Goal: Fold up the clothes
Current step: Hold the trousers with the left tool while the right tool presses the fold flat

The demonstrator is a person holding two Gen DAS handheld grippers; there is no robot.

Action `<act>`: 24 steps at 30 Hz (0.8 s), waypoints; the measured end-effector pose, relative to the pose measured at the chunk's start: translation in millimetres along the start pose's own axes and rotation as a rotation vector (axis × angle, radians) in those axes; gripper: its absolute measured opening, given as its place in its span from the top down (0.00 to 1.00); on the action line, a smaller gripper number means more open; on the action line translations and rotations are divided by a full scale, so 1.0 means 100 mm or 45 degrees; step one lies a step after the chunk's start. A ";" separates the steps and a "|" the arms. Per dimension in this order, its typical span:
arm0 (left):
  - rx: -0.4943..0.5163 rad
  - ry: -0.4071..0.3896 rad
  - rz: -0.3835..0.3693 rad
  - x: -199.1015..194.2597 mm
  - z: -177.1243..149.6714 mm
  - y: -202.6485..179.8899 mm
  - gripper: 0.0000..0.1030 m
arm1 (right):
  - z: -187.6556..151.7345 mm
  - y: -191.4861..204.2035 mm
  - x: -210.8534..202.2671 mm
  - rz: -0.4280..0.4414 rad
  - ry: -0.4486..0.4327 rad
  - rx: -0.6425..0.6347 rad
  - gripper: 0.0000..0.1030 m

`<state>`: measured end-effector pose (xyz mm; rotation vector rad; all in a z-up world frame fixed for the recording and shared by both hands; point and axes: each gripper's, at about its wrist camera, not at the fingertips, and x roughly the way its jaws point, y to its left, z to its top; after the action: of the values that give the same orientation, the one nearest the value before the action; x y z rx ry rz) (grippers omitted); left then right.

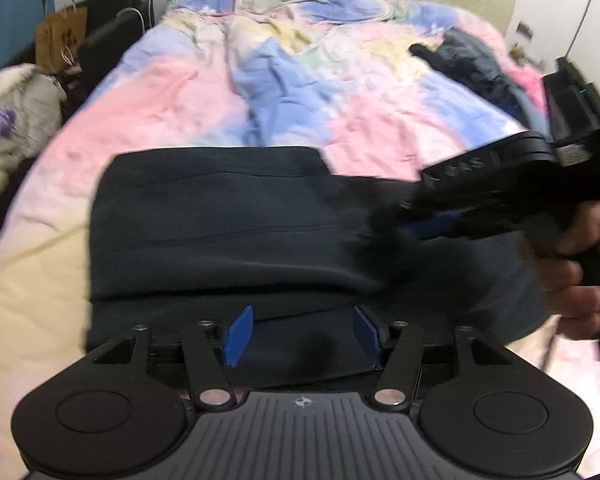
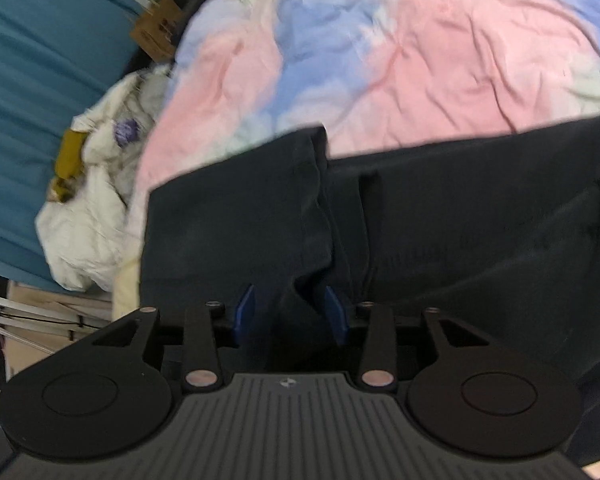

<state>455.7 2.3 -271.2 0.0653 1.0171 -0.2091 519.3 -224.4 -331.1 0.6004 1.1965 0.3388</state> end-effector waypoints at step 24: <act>0.730 -0.021 -0.117 0.48 0.13 0.31 0.96 | -0.27 0.60 -0.73 -0.128 -0.239 0.168 0.99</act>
<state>497.3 24.0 -306.6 0.5370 0.9182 -0.5797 473.0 -209.7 -245.5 0.6688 1.0690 0.1158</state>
